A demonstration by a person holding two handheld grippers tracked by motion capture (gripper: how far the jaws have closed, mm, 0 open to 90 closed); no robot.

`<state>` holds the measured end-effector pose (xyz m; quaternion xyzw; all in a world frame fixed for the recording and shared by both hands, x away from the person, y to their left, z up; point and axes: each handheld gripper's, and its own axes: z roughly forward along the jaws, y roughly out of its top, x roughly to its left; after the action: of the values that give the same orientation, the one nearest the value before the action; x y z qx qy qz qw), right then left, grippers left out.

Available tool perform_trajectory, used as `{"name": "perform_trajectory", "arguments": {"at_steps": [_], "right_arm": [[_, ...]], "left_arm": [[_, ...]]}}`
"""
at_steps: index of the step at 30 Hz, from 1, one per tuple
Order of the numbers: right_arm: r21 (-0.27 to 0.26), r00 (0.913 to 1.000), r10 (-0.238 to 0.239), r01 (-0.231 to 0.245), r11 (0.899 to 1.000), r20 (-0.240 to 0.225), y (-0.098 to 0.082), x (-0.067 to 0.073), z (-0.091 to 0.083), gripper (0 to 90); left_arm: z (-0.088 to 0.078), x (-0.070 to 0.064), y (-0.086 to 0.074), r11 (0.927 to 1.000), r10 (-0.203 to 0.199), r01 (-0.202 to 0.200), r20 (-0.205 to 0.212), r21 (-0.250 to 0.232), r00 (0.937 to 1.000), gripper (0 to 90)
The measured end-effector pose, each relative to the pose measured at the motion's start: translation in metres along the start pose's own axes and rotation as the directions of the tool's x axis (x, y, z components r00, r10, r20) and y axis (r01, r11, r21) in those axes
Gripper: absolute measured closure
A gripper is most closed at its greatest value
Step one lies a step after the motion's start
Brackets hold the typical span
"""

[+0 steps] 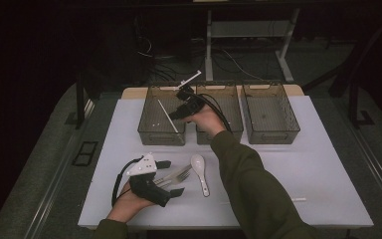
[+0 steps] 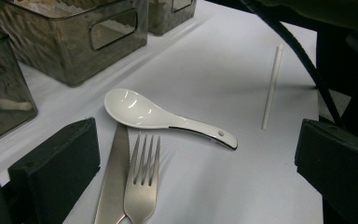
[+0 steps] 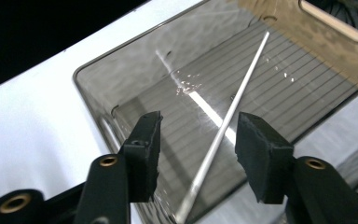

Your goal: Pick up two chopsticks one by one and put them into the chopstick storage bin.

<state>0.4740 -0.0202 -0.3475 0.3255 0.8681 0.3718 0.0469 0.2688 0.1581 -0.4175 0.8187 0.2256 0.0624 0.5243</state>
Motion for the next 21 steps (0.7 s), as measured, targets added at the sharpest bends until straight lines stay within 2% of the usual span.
{"name": "perform_trajectory", "arguments": {"at_steps": [6, 8, 11, 16, 19, 21], "right_arm": [[-0.026, 0.9982, -0.056, 0.055, 0.998, -0.021, -0.018, -0.003, -0.022, 41.7], [-0.028, 0.9956, -0.091, 0.090, 0.996, -0.023, -0.027, -0.005, -0.030, 41.3], [-0.045, 0.9933, -0.110, 0.108, 0.993, -0.034, -0.041, -0.008, -0.043, 40.5], [-0.081, 0.9926, -0.101, 0.096, 0.992, -0.067, -0.065, -0.013, -0.063, 40.0], [-0.088, 0.9923, -0.105, 0.099, 0.991, -0.066, -0.080, -0.015, -0.073, 39.1], [-0.087, 0.9907, -0.108, 0.101, 0.991, -0.083, -0.090, -0.018, -0.078, 38.7]], "left_arm": [[-0.001, 0.000, -0.001, 1.0000, -0.005, 0.005, -0.010, 0.007, 0.9999, 0.0], [-0.001, 0.001, -0.001, 1.0000, -0.005, 0.005, -0.012, 0.006, 0.9999, 0.0], [0.000, 0.001, -0.002, 0.9999, -0.007, 0.007, -0.016, 0.008, 0.9998, 0.0], [0.000, 0.001, -0.002, 0.9998, -0.010, 0.011, -0.023, 0.018, 0.9997, 0.0], [0.001, 0.000, -0.002, 0.9997, -0.012, 0.013, -0.026, 0.020, 0.9996, 0.0], [0.001, 0.001, -0.003, 0.9997, -0.011, 0.011, -0.027, 0.023, 0.9996, 0.0]]}}
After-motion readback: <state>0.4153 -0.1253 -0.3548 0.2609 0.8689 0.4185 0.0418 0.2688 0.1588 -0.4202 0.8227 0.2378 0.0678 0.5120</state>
